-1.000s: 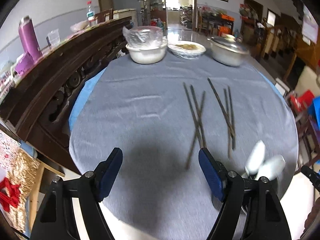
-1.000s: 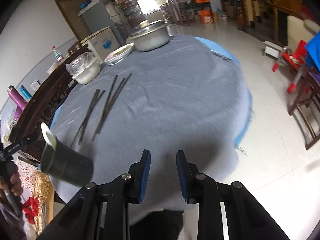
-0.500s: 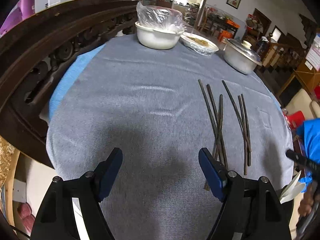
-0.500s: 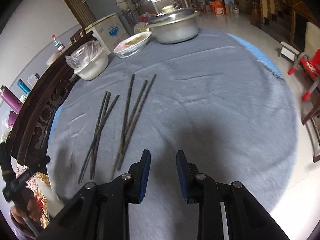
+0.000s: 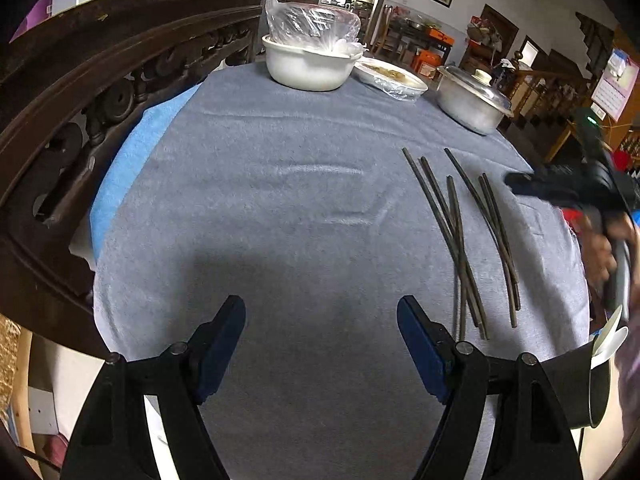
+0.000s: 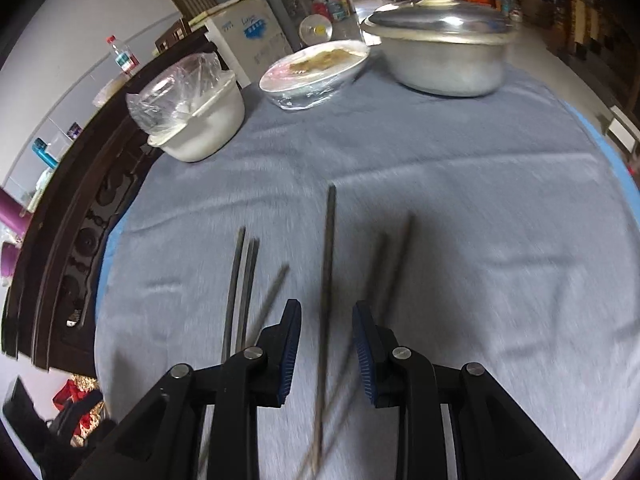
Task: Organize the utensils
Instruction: 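Grasp chopsticks with the right gripper while the left gripper grasps other chopsticks, then lift the chopsticks and drop them into the holder with both grippers, then move both grippers back toward the remaining chopsticks on the cloth, then grasp a dark chopstick with the right gripper while the left gripper grasps another chopstick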
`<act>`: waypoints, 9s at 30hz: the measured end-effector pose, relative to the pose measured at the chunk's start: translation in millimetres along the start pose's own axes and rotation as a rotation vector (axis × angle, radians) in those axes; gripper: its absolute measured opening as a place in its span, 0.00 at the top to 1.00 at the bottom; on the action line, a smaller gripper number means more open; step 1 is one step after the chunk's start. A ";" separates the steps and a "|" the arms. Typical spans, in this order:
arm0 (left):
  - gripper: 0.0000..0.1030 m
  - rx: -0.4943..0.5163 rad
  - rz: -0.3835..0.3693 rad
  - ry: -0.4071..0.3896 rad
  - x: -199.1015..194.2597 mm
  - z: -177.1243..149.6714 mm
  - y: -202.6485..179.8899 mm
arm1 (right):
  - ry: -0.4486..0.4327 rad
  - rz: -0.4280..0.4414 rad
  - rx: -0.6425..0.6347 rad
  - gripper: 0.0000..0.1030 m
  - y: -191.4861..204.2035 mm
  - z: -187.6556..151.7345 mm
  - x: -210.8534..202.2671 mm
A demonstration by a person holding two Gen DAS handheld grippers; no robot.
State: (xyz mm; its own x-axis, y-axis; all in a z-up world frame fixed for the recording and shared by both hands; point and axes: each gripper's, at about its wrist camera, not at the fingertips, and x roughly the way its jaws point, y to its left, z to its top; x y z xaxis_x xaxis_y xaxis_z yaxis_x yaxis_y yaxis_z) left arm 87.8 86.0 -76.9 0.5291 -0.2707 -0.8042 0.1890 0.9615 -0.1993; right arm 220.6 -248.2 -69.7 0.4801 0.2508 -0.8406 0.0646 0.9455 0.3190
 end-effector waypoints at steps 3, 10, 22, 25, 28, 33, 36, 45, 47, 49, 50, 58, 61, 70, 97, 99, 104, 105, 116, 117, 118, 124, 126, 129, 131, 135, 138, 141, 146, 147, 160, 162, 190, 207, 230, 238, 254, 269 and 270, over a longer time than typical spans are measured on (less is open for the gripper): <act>0.24 0.008 0.001 0.005 1.9 9.4 6.2 | 0.030 -0.015 0.003 0.71 5.6 25.6 26.0; 0.24 0.037 -0.010 0.009 7.5 38.3 2.1 | 0.068 -0.072 -0.007 0.71 8.3 57.8 63.8; 0.24 0.036 -0.108 0.044 32.0 77.3 -42.2 | 0.077 -0.159 -0.096 0.90 20.6 68.0 89.8; 0.24 0.069 -0.134 0.054 42.6 90.6 -64.5 | 0.066 -0.133 -0.093 0.93 15.4 64.5 86.1; 0.33 0.113 -0.176 0.073 56.7 103.8 -89.7 | 0.018 -0.061 -0.061 0.93 -0.9 58.4 72.0; 0.49 0.200 -0.190 0.129 94.0 120.3 -133.9 | -0.082 0.083 -0.010 0.94 -32.7 41.9 21.8; 0.49 0.270 -0.179 0.156 112.9 122.6 -159.0 | -0.124 0.122 -0.003 0.94 -39.8 34.4 -0.3; 0.65 0.340 -0.079 0.283 163.8 122.2 -185.8 | -0.181 0.214 0.029 0.94 -73.5 5.2 -58.5; 0.68 0.323 -0.069 0.298 168.0 124.4 -184.5 | -0.180 0.224 0.037 0.94 -78.6 -1.1 -67.2; 0.69 0.315 -0.067 0.315 171.2 128.5 -184.6 | -0.181 0.236 0.039 0.94 -82.5 -7.4 -73.8; 0.70 0.306 -0.062 0.320 172.5 131.0 -184.2 | -0.181 0.242 0.040 0.94 -83.5 -9.5 -76.0; 0.95 0.235 -0.047 0.323 177.8 138.7 -178.1 | -0.192 0.242 0.033 0.94 -71.5 -22.4 -92.6; 0.95 0.214 -0.068 0.251 158.4 138.7 -171.2 | -0.207 0.221 0.015 0.94 -59.8 -26.2 -95.9; 0.95 0.229 -0.111 -0.080 28.2 157.0 -176.3 | -0.386 0.162 -0.037 0.94 -15.5 -46.4 -145.0; 0.95 0.020 -0.190 -0.787 -193.7 53.0 -164.7 | -0.957 0.106 -0.083 0.94 59.2 -181.4 -345.4; 0.95 0.021 -0.187 -0.804 -190.2 46.9 -167.8 | -0.949 0.118 -0.084 0.94 58.7 -189.5 -348.9; 0.95 0.012 -0.172 -0.808 -176.5 31.0 -169.4 | -0.910 0.104 -0.119 0.94 65.7 -204.3 -334.5; 0.95 0.013 -0.160 -0.812 -174.3 27.4 -170.0 | -0.894 0.097 -0.129 0.94 67.4 -208.4 -330.1; 0.95 -0.004 -0.119 -0.833 -134.0 -15.2 -160.8 | -0.771 0.061 -0.183 0.94 80.2 -234.0 -288.1; 0.95 0.000 -0.117 -0.837 -132.0 -17.9 -160.0 | -0.753 0.059 -0.181 0.94 80.2 -234.8 -285.6; 0.95 0.005 -0.116 -0.838 -132.0 -20.8 -159.5 | -0.736 0.055 -0.177 0.93 79.0 -236.2 -282.2; 0.95 0.031 -0.148 -0.776 -131.6 -33.2 -154.9 | -0.699 0.055 -0.177 0.92 77.5 -246.0 -278.3; 0.95 0.034 -0.155 -0.754 -133.4 -37.1 -150.9 | -0.677 0.069 -0.168 0.91 75.3 -247.9 -277.5; 0.85 0.030 -0.164 -0.742 -141.9 -46.6 -145.7 | -0.673 0.090 -0.150 0.91 72.5 -250.9 -280.2; 0.68 0.025 -0.164 -0.732 -147.5 -53.1 -144.5 | -0.682 0.098 -0.137 0.82 68.9 -254.0 -284.8; 0.42 0.057 -0.087 -0.688 -157.9 -66.1 -148.9 | -0.706 0.106 -0.115 0.75 63.7 -260.6 -295.1; 0.31 0.104 -0.035 -0.607 -159.8 -70.2 -152.5 | -0.707 0.102 -0.112 0.75 61.1 -265.1 -298.5; 0.26 0.127 0.017 -0.563 -166.1 -76.0 -154.0 | -0.692 0.104 -0.101 0.75 56.0 -269.1 -297.7; 0.23 0.107 0.109 -0.489 -174.6 -79.7 -144.3 | -0.658 0.088 -0.076 0.67 46.6 -275.1 -290.7; 0.23 0.099 0.123 -0.479 -175.2 -80.6 -141.4 | -0.651 0.086 -0.072 0.65 45.4 -276.2 -288.6; 0.23 0.025 0.262 -0.397 -166.2 -81.4 -104.9 | -0.563 0.073 -0.040 0.65 43.2 -277.6 -255.4; 0.23 0.017 0.272 -0.380 -161.9 -80.9 -100.5 | -0.540 0.073 -0.030 0.65 40.4 -278.5 -248.3; 0.23 -0.031 0.227 -0.092 -82.2 -103.3 -80.4 | -0.349 0.009 0.015 0.65 23.3 -286.9 -182.2; 0.23 -0.072 0.286 0.052 -26.5 -93.1 -36.4 | -0.281 -0.028 0.160 0.65 -22.9 -245.0 -135.8; 0.23 0.048 0.313 0.018 31.7 9.5 -56.0 | -0.253 0.068 0.235 0.65 -51.4 -131.4 -75.3; 0.23 0.086 0.278 0.023 50.7 43.4 -69.3 | -0.254 0.098 0.196 0.65 -39.4 -92.3 -58.6; 0.23 0.101 0.167 0.176 121.9 123.4 -70.1 | -0.078 0.046 0.243 0.66 -54.5 -1.3 17.0; 0.44 0.011 0.025 0.349 189.6 200.9 -89.4 | 0.048 -0.087 0.247 0.76 -56.3 52.9 60.6; 0.46 -0.002 0.027 0.368 194.6 202.8 -89.7 | 0.059 -0.118 0.221 0.79 -51.6 55.2 63.1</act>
State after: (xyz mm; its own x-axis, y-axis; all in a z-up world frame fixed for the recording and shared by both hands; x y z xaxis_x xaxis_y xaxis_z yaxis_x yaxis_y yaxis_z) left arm 341.6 -62.4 -102.0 0.2007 -0.2105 -0.9568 0.1772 0.9683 -0.1759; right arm 295.9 -292.5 -115.1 0.4069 0.1591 -0.8995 0.3101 0.9022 0.2999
